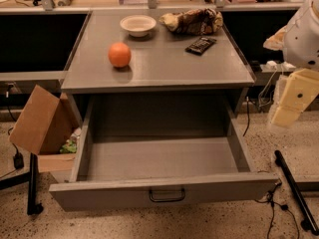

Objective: Place orange into top drawer

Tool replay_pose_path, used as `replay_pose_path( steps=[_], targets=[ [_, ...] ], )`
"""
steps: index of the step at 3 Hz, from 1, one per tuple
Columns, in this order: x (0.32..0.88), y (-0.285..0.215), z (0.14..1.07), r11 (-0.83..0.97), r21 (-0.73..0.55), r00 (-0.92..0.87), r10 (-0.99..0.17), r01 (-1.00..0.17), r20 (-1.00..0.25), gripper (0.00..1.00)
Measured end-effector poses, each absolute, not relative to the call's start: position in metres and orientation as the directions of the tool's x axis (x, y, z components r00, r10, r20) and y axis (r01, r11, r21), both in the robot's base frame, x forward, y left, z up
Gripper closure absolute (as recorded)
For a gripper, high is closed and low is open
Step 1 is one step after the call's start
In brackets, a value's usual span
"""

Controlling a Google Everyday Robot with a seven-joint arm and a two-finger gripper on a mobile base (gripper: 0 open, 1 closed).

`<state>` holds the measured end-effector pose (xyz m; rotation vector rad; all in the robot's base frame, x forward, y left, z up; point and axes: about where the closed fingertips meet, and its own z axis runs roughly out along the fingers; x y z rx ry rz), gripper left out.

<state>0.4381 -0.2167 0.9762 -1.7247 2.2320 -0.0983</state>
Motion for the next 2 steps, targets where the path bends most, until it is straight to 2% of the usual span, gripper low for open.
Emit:
replay_pose_path(
  steps=[1, 2],
  targets=[
    [0.438, -0.217, 0.976, 0.270, -0.245, -0.221, -0.953, -0.931, -0.207, 0.00],
    [0.471, -0.210, 0.984, 0.277, -0.291, -0.205, -0.945, -0.916, -0.254, 0.00]
  ],
)
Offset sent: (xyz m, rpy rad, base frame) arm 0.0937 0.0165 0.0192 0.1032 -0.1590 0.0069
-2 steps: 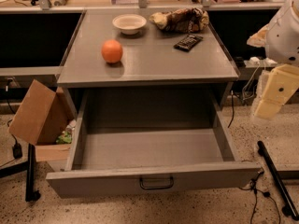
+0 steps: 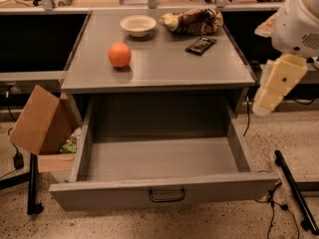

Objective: Place orange into top drawer

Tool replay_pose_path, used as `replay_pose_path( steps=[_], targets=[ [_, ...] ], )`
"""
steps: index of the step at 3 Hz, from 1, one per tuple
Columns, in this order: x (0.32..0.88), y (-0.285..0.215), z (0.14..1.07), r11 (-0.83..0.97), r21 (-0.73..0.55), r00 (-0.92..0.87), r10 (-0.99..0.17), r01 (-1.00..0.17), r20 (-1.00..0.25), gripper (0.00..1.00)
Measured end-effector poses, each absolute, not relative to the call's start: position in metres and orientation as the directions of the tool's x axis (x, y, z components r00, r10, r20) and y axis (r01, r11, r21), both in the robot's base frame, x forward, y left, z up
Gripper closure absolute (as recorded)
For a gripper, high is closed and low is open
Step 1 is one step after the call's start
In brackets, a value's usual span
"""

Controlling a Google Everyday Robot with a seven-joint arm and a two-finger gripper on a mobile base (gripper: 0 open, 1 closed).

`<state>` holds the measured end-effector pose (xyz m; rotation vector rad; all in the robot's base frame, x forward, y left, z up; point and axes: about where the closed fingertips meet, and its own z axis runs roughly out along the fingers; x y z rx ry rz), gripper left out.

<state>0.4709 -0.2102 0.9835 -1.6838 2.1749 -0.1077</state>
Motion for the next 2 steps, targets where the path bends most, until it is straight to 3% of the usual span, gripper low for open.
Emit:
replay_pose_path(
  steps=[2],
  targets=[
    [0.589, -0.155, 0.986, 0.219, -0.340, -0.057, -0.902, -0.914, -0.427, 0.00]
  ],
)
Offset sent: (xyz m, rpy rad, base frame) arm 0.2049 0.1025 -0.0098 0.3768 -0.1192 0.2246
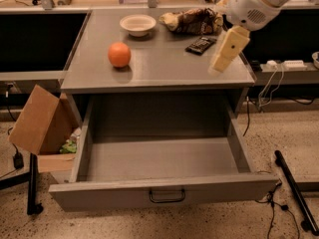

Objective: Place orange into top drawer

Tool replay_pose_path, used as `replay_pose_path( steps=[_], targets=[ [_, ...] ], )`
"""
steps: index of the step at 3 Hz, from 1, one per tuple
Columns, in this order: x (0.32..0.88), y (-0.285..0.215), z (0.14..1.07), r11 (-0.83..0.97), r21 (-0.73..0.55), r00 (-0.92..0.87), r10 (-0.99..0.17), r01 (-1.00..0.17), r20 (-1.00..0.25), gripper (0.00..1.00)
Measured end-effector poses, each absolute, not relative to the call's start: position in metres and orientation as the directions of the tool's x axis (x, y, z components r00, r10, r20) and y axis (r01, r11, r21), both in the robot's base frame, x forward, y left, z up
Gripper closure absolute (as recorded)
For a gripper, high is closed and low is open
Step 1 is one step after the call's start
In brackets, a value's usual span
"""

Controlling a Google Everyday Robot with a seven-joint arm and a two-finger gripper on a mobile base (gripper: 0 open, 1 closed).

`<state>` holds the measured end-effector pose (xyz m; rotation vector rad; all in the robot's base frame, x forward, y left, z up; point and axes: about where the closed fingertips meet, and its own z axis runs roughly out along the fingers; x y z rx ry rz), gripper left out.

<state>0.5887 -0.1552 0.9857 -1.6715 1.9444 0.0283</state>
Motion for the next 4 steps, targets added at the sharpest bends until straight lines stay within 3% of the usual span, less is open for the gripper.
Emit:
replay_pose_path(
  steps=[2, 3, 4],
  targets=[
    [0.678, -0.074, 0.936, 0.167, -0.194, 0.011, -0.731, -0.967, -0.682, 0.00],
    [0.678, -0.074, 0.936, 0.167, -0.194, 0.011, -0.731, -0.967, -0.682, 0.00],
    [0.715, -0.033, 0.917, 0.167, -0.189, 0.024, -0.685, -0.968, -0.728, 0.00]
  ],
)
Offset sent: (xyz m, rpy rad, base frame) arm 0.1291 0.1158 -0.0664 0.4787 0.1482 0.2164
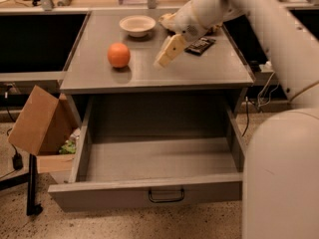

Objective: Place orange into top drawer

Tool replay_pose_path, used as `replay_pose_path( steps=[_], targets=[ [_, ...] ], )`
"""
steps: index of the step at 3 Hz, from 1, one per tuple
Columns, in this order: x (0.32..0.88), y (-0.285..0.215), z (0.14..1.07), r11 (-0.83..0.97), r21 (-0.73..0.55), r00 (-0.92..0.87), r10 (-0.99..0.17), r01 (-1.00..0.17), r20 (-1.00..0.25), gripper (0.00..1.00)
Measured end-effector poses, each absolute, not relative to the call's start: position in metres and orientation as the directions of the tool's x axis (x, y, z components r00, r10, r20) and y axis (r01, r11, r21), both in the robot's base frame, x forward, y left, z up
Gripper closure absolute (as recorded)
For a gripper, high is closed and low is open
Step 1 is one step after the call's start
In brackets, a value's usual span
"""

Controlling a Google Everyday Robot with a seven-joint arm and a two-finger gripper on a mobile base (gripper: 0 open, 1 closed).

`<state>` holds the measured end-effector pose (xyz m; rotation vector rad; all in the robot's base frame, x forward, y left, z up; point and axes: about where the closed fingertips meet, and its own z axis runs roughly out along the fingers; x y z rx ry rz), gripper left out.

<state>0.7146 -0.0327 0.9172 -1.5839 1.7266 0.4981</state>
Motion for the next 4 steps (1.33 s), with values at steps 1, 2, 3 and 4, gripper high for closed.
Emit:
replay_pose_path(
  steps=[1, 2, 3, 4],
  targets=[
    [0.740, 0.000, 0.903, 0.164, -0.183, 0.035, -0.645, -0.969, -0.764, 0.00],
    [0.764, 0.037, 0.891, 0.171, -0.165, 0.034, -0.586, -0.971, -0.809, 0.00],
    [0.774, 0.066, 0.880, 0.168, -0.133, 0.019, -0.552, -0.977, -0.834, 0.00],
    [0.777, 0.081, 0.873, 0.158, -0.104, 0.003, -0.537, -0.982, -0.844, 0.00]
  ],
)
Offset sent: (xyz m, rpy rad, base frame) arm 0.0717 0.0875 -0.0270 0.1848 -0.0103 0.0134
